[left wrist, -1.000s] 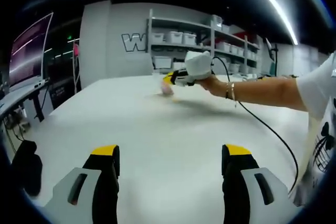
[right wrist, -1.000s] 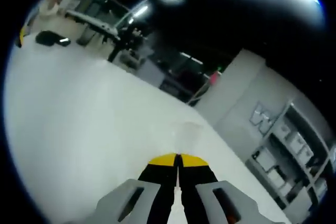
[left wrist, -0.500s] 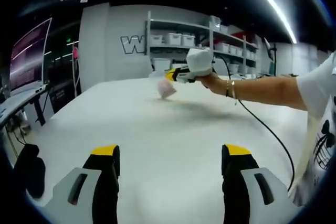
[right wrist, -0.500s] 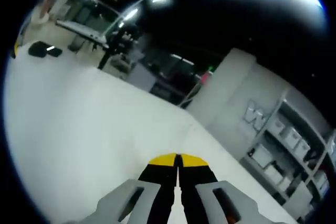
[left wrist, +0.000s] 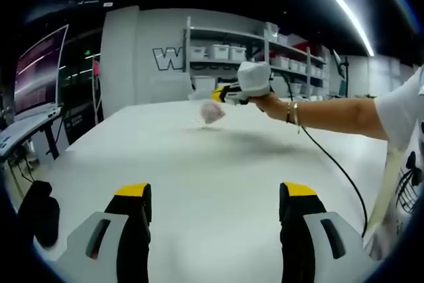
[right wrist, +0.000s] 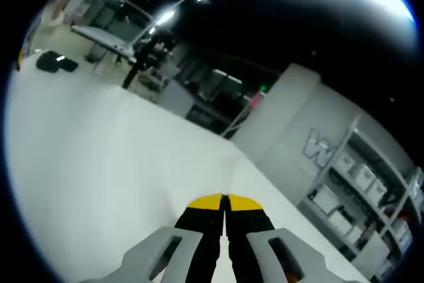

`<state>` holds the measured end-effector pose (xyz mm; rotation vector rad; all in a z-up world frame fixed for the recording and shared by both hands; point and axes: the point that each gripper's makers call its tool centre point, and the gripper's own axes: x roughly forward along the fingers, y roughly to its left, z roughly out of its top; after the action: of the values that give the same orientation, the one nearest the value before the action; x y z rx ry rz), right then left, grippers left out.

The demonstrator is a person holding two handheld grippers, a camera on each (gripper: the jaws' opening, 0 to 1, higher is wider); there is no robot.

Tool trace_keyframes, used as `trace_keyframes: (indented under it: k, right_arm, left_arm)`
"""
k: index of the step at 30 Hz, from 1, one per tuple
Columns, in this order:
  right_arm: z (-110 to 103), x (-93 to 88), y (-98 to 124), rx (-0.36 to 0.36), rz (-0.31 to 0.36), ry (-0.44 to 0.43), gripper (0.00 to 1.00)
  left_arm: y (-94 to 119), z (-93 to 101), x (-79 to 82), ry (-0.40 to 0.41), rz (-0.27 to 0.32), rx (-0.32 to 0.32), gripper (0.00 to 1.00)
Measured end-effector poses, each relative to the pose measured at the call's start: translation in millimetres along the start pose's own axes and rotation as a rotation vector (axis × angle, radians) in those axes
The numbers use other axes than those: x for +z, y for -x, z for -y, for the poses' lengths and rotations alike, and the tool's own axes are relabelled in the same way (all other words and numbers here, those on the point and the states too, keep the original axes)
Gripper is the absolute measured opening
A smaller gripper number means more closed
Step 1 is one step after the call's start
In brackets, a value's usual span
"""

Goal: Open the resealable bag by pulling the two sides of the seal apart until the entire bag opening is separated and visibly accessible.

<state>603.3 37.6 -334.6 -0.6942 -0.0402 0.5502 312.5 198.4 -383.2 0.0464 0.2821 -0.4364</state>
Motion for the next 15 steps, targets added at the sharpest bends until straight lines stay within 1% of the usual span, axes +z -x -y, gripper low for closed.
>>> trace_keyframes:
  k: [5,9,15]
  right_arm:
    - [0,2.2,4,0.007,0.007,0.001,0.0]
    - [0,3.3,13,0.006,0.009,0.024,0.0]
    - [3,3.5,25,0.004,0.01,0.01,0.0]
  left_arm:
    - [3,2.4,-0.8,0.002,0.004,-0.005,0.77]
    - [5,5.8,0.4,0.001,0.01,-0.008,0.77]
    - [10,10.1,4.4,-0.008,0.021,-0.007,0.77]
